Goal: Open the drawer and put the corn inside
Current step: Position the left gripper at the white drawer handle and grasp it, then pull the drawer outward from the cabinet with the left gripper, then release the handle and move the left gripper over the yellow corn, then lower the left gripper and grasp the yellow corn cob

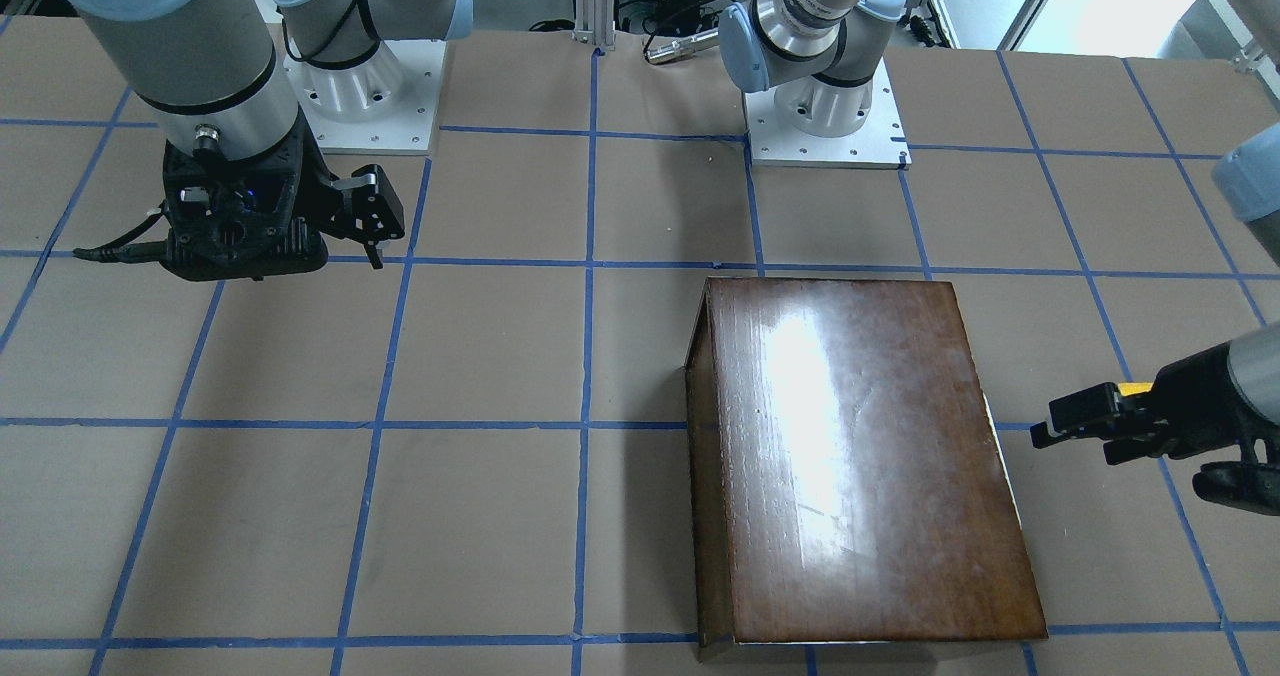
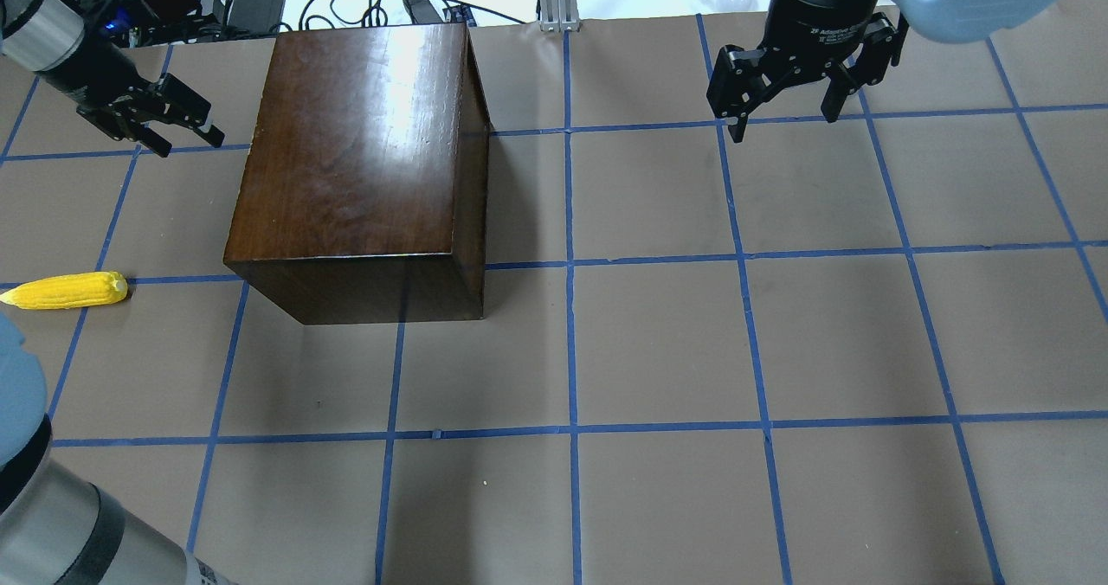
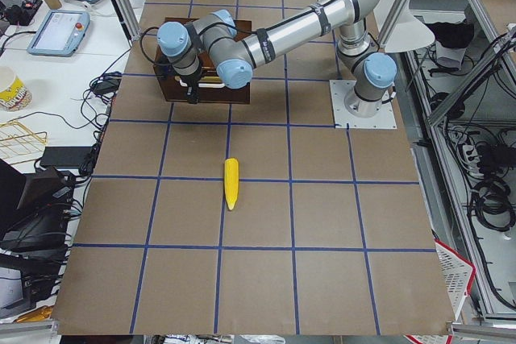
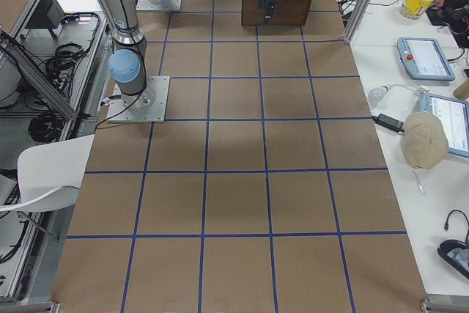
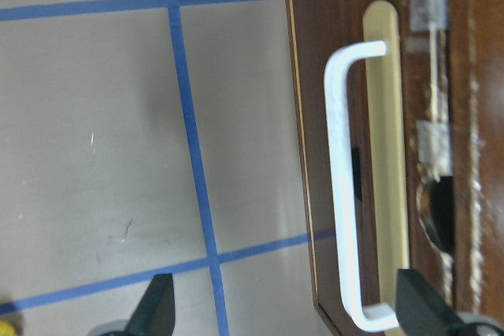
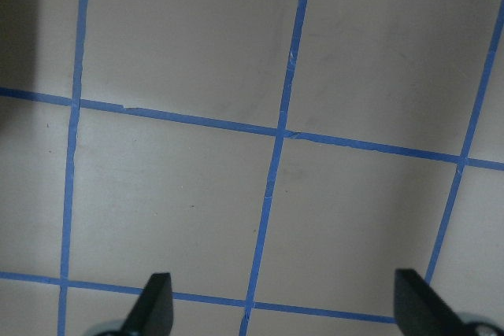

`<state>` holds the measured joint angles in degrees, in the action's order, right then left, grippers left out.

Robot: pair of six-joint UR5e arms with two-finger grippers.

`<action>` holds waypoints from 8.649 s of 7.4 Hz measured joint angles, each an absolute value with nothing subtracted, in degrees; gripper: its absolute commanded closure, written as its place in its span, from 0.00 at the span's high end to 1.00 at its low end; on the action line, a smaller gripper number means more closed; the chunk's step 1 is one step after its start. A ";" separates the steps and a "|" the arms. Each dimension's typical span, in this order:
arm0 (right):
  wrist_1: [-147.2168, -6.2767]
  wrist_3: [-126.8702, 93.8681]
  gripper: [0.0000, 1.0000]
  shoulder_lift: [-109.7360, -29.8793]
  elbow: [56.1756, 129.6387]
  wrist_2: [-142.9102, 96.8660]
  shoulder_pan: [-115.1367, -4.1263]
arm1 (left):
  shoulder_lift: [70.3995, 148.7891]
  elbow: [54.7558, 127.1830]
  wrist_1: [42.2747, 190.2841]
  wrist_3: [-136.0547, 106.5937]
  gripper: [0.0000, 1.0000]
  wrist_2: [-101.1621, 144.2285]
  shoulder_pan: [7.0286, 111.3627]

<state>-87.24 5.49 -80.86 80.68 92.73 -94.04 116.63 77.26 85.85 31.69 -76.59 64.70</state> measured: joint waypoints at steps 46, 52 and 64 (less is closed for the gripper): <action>-87.27 5.48 1.00 -80.86 80.68 92.72 -94.04 | 118.84 76.49 80.95 33.34 1.00 -80.21 57.12; -87.21 5.49 1.00 -80.86 80.68 92.73 -94.04 | 115.17 81.33 79.69 77.83 1.00 -92.33 52.85; -87.25 5.53 1.00 -80.86 80.68 92.72 -94.04 | 119.04 97.64 53.43 128.20 1.00 -94.59 46.61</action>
